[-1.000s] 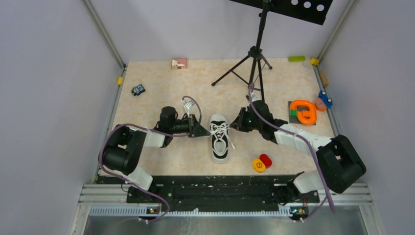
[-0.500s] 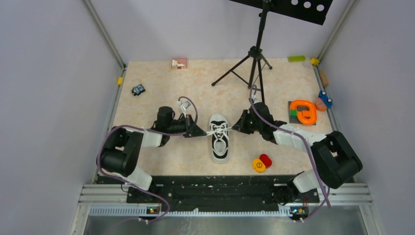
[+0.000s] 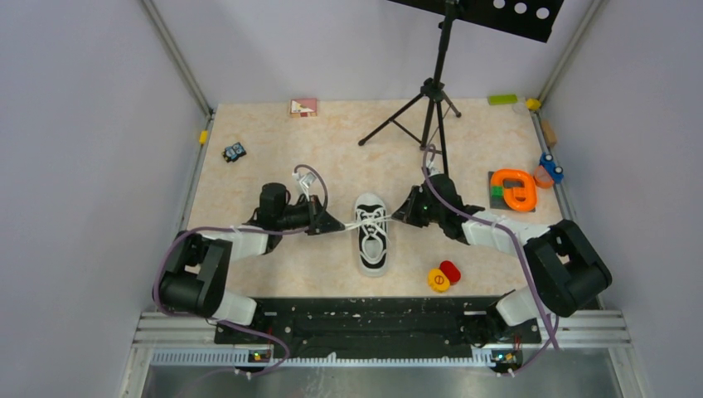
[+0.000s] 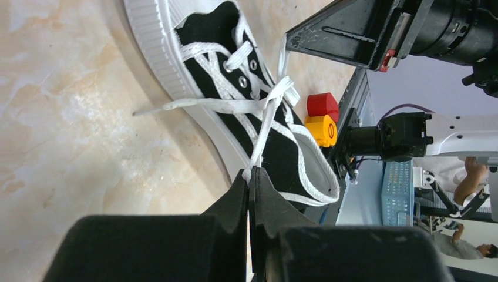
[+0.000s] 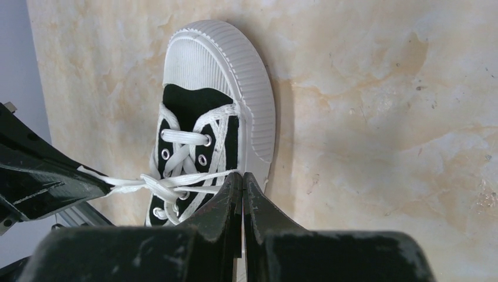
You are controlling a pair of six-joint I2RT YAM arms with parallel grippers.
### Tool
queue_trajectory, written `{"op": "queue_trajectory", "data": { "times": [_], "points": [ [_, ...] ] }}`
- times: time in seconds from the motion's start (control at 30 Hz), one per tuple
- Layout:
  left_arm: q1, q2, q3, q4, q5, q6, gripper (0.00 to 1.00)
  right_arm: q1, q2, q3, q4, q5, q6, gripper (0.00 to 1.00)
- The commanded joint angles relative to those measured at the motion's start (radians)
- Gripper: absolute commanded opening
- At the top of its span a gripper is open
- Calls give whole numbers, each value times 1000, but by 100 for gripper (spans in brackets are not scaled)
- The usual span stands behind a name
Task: Tie the shoes
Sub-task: Cross the shoelace with the shoelace.
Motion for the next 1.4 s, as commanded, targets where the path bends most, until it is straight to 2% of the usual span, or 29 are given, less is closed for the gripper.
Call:
{"op": "queue_trajectory", "data": {
  "times": [0.0, 0.27, 0.6, 0.87, 1.13, 1.37],
  "points": [
    [21, -53, 0, -74, -20, 52, 0, -13, -10, -20, 33, 49, 17, 0],
    [33, -112, 59, -266, -23, 147, 0, -18, -13, 19, 12, 63, 11, 0],
    [35, -121, 62, -245, -14, 135, 0, -19, -23, 23, 24, 50, 18, 0],
    [19, -79, 123, -241, 132, 154, 0, -20, -57, 45, 11, 25, 3, 0],
    [-8, -69, 133, -168, 157, 92, 0, -21, -96, 40, -22, 55, 7, 0],
    [1, -54, 175, -189, 152, 92, 0, -38, -84, 1, -2, 61, 26, 0]
  ]
}}
